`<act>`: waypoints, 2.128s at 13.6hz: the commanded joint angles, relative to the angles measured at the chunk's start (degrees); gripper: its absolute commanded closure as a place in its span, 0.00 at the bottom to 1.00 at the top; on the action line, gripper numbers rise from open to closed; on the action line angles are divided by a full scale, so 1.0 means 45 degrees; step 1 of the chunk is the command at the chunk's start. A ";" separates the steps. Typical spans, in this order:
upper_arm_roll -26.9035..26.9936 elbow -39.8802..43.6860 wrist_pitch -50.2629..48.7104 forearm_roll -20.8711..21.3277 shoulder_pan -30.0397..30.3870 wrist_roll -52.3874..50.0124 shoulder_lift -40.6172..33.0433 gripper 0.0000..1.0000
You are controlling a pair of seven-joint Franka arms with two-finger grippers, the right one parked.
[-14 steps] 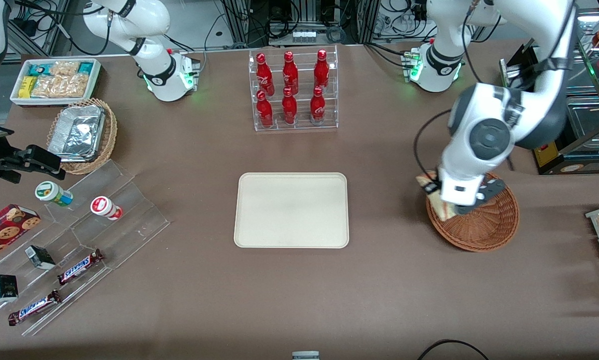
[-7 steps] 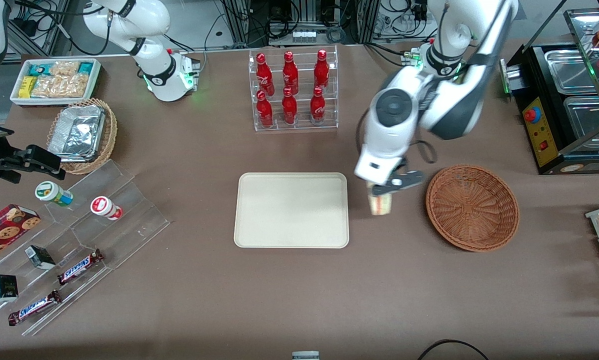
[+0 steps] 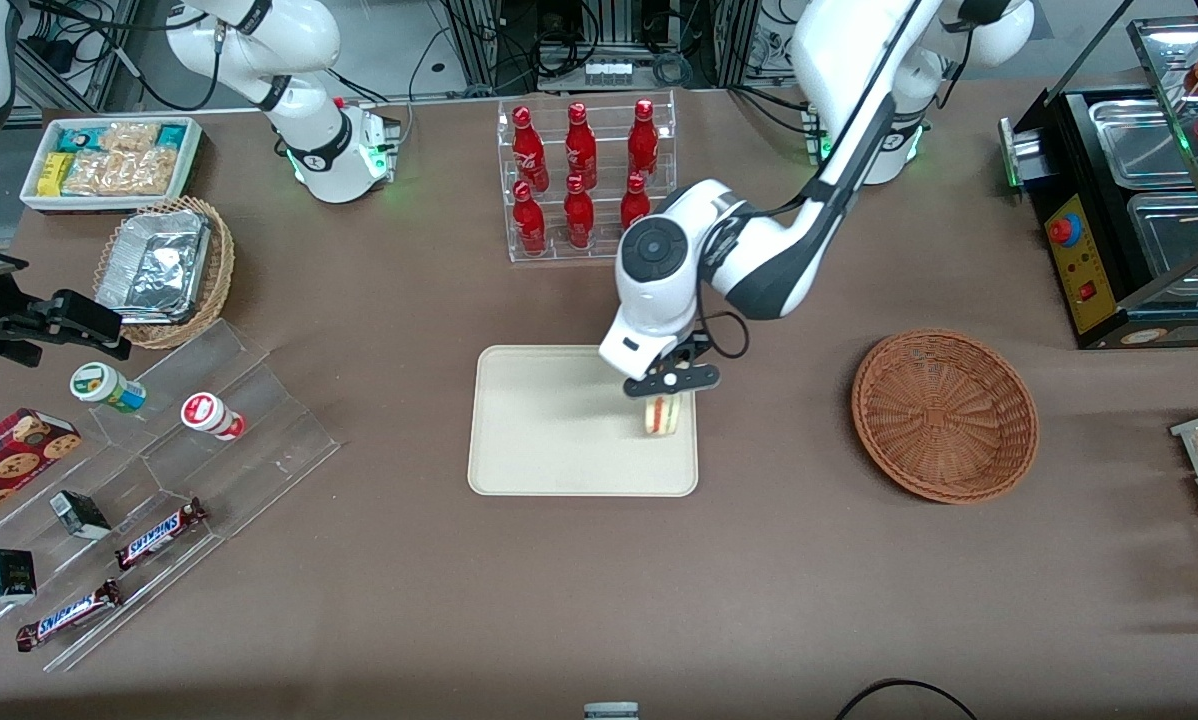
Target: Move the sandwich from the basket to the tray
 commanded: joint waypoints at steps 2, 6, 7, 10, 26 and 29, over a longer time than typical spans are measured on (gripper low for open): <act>0.0236 0.1007 0.0783 0.0450 -0.0429 -0.0600 0.1189 0.80; 0.0255 0.1278 0.1216 0.1231 -0.0429 -0.1497 0.2048 0.80; 0.0255 0.1377 0.1216 0.1349 -0.0429 -0.1635 0.2224 0.80; 0.0255 0.1846 0.1314 0.1389 -0.0429 -0.2008 0.2635 0.68; 0.0275 0.1710 -0.4268 0.0980 0.1813 -0.1075 -0.3141 0.00; 0.0294 0.1710 -0.5693 0.0688 0.2829 0.0330 -0.4178 0.00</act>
